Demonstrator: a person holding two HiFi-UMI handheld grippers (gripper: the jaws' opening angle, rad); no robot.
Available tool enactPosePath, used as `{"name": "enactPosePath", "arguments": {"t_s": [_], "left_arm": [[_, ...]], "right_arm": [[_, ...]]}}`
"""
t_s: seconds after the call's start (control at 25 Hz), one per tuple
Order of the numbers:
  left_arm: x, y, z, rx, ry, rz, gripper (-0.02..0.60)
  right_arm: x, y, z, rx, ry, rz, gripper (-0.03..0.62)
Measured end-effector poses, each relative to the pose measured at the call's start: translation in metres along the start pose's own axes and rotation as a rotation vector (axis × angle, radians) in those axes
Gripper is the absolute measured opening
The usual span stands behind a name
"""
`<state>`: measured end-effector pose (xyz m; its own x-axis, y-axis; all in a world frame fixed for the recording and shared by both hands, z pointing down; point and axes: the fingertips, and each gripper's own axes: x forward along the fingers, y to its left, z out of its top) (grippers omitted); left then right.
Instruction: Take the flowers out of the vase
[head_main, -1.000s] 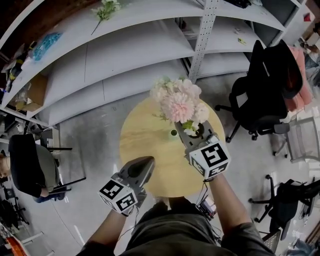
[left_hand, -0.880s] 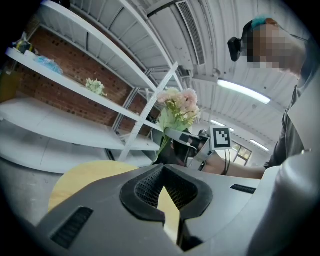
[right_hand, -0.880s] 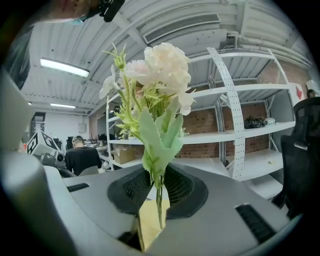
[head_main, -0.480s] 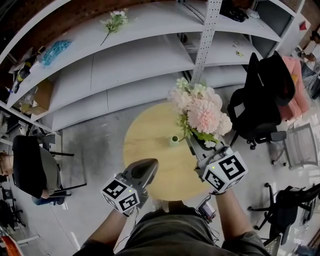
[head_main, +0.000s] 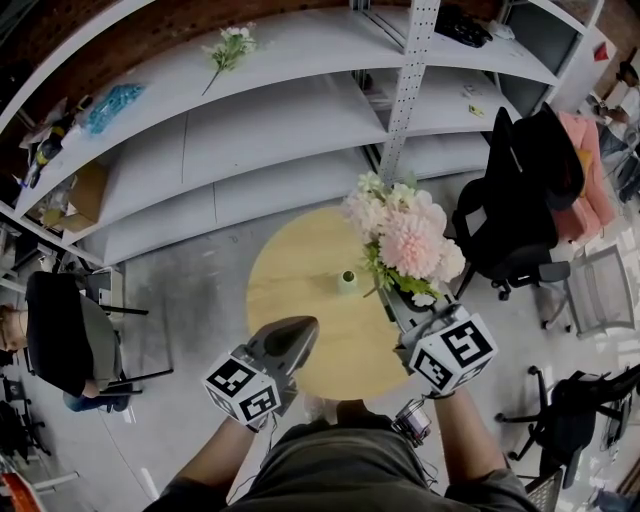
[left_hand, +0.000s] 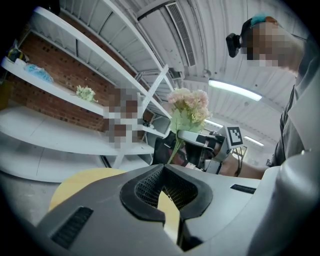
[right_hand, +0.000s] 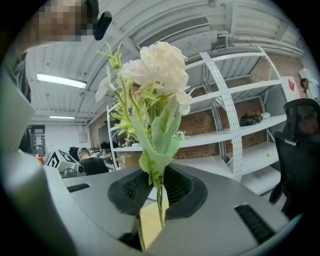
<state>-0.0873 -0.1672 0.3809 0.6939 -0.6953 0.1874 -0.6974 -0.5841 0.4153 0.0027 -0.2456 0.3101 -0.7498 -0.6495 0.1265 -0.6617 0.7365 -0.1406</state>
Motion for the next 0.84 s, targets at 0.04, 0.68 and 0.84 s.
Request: {"name": "enactPosePath", "arguments": {"t_s": [0.04, 0.68, 0.84], "left_arm": [[0.0001, 0.0004, 0.0006, 0.001, 0.000, -0.001, 0.009], [0.0030, 0.0026, 0.0021, 0.003, 0.003, -0.002, 0.009], [0.0072, 0.0012, 0.0000, 0.006, 0.006, -0.005, 0.009]], "right_arm": [[-0.0004, -0.0005, -0.0004, 0.003, 0.001, -0.002, 0.055], [0.0041, -0.0049, -0.0038, 0.019, 0.003, 0.007, 0.055], [0.0043, -0.0074, -0.0071, 0.022, 0.004, 0.013, 0.055]]}}
